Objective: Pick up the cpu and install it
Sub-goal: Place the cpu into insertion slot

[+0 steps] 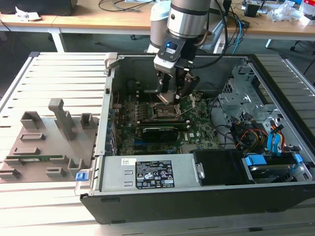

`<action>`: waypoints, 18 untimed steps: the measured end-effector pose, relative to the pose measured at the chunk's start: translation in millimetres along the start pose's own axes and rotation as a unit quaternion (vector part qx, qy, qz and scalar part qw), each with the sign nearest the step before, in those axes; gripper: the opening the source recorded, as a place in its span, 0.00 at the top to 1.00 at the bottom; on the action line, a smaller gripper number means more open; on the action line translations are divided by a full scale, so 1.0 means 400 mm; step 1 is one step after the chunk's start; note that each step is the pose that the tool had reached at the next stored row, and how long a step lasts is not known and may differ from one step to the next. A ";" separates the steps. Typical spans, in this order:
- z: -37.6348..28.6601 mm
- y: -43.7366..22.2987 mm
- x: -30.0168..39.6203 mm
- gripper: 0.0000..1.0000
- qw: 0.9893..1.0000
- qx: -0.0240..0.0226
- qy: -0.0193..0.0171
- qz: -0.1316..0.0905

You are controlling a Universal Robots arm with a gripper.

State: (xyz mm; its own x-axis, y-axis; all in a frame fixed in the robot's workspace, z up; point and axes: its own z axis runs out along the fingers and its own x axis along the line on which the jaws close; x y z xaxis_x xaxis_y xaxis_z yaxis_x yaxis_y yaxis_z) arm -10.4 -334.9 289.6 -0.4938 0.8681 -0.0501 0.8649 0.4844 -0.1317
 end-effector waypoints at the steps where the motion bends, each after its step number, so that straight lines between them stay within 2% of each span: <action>1: 0.000 0.000 0.000 0.45 1.000 0.001 0.000 0.005; 4: 0.000 0.000 0.000 0.45 1.000 0.002 0.001 0.026; 6: 0.000 0.000 0.000 0.45 0.999 0.004 0.005 0.052; 8: 0.000 0.000 0.000 0.45 0.998 -0.002 0.021 0.066; 9: 0.001 0.000 0.000 0.45 0.997 -0.004 0.026 0.077; 10: 0.001 0.000 0.000 0.45 0.996 -0.003 0.027 0.087; 12: 0.001 0.000 0.000 0.45 0.993 -0.003 0.030 0.110; 14: 0.001 0.000 0.000 0.45 0.993 -0.002 0.030 0.111; 15: 0.001 0.000 0.000 0.45 0.993 -0.005 0.029 0.111; 16: 0.001 0.001 0.001 0.45 0.993 -0.019 0.024 0.113; 17: 0.001 0.000 0.001 0.45 0.993 -0.035 0.017 0.115; 18: 0.001 0.000 0.001 0.45 0.992 -0.038 0.016 0.115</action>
State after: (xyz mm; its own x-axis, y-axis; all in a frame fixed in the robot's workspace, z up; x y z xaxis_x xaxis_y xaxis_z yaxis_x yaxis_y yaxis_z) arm -10.6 -334.4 289.1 -0.2802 0.9591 -0.0394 0.9594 0.2785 -0.0447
